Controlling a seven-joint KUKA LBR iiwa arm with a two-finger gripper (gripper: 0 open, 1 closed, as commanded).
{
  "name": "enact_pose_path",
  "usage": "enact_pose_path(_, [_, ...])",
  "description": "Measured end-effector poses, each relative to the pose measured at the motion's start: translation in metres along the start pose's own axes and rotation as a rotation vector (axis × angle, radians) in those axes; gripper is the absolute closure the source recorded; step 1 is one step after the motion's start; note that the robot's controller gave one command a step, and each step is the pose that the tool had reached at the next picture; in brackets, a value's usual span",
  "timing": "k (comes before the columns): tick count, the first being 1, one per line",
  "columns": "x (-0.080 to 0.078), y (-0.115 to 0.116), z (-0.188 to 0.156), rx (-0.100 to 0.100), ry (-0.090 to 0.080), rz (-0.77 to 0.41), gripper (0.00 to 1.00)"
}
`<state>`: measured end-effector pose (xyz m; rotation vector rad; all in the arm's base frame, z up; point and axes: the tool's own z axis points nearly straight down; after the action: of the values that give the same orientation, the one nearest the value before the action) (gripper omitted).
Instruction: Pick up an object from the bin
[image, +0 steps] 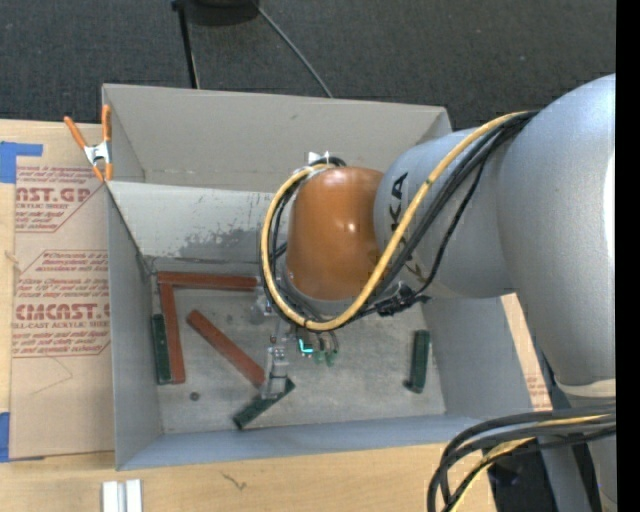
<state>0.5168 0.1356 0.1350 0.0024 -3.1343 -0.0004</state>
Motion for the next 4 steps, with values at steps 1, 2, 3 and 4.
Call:
enact_pose_path(1, [-0.002,0.0,-0.004,-0.001,-0.007,0.001,0.0])
enact_pose_path(2, [-0.002,-0.001,-0.004,-0.001,-0.008,0.001,0.0])
enact_pose_path(3, [-0.001,0.0,-0.003,-0.001,-0.009,-0.002,0.0])
enact_pose_path(4, [-0.041,0.008,0.062,-0.001,-0.009,-0.071,1.0])
